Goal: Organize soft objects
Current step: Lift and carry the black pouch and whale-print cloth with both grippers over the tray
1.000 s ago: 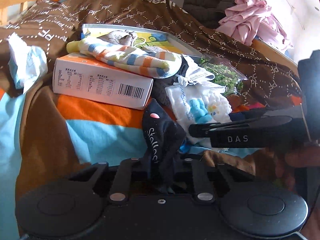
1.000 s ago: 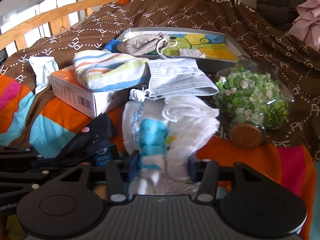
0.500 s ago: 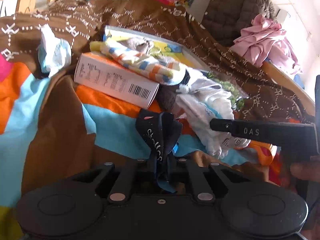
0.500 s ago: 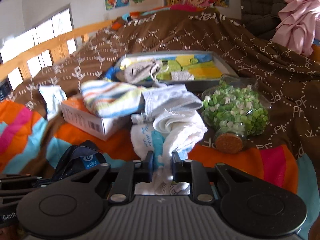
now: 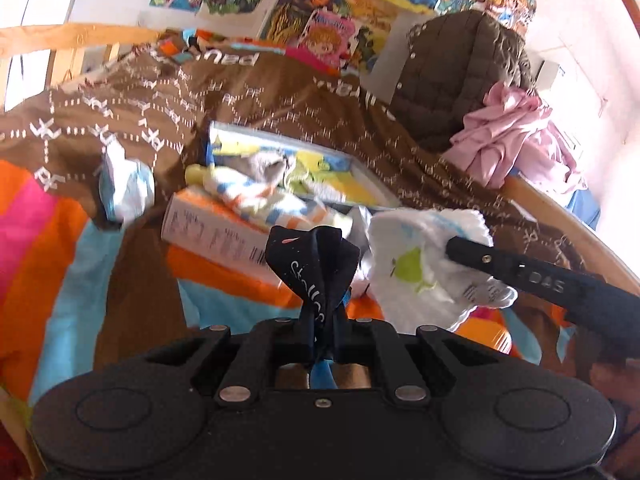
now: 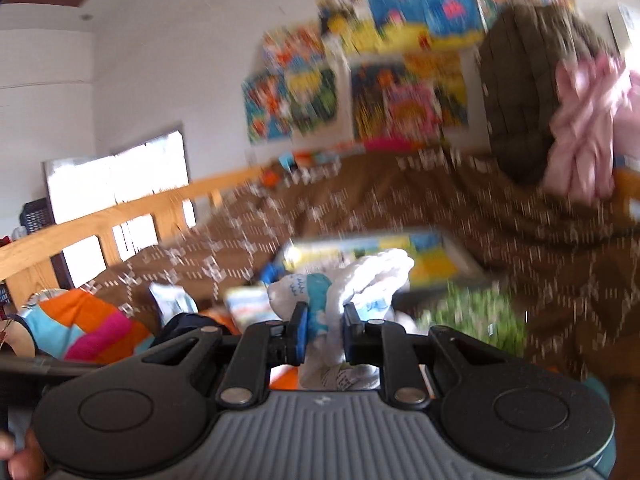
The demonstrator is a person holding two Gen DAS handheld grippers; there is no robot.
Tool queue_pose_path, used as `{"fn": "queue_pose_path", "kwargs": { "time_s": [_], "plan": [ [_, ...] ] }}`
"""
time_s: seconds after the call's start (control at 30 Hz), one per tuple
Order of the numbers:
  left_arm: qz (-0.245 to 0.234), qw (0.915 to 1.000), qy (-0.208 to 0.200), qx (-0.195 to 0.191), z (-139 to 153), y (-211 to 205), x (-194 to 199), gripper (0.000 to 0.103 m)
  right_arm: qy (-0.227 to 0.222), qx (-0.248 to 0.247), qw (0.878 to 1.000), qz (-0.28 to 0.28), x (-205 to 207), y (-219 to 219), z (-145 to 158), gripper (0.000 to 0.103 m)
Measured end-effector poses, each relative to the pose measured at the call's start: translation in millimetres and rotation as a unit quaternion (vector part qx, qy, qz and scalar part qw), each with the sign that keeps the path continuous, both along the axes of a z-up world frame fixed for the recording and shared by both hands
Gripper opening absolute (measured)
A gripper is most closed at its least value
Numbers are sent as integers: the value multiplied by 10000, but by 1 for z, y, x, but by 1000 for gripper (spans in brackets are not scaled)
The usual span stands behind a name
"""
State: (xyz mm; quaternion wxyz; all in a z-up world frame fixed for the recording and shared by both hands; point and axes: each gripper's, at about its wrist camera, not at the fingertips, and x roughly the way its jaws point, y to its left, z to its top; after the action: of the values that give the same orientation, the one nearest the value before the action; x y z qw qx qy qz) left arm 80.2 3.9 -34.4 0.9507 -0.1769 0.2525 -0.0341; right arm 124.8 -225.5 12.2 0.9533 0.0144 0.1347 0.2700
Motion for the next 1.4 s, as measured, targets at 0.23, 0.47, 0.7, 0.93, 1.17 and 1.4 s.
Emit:
{"fn": "queue_pose_path", "kwargs": {
  "time_s": [0.23, 0.47, 0.7, 0.93, 1.17, 1.4],
  "plan": [
    [128, 9989, -418, 172, 33, 6, 15, 8, -800, -236, 9965, -87, -12, 10, 7, 20],
    [174, 9964, -689, 463, 54, 12, 45, 8, -1057, -356, 9933, -306, 9, 18, 10, 20],
    [248, 9928, -899, 748, 69, 14, 94, 8, -1114, -162, 9926, -444, 74, 42, 20, 20],
    [480, 9869, -1130, 1045, 71, 17, 145, 8, -713, 403, 9945, -648, 155, 59, 14, 21],
    [560, 9897, -820, 1035, 39, 28, 211, 8, -340, 687, 9944, -722, 218, 59, -14, 21],
    [719, 9931, -469, 798, 12, 37, 275, 8, 229, 761, 9942, -724, 258, 56, -41, 21]
  ]
}}
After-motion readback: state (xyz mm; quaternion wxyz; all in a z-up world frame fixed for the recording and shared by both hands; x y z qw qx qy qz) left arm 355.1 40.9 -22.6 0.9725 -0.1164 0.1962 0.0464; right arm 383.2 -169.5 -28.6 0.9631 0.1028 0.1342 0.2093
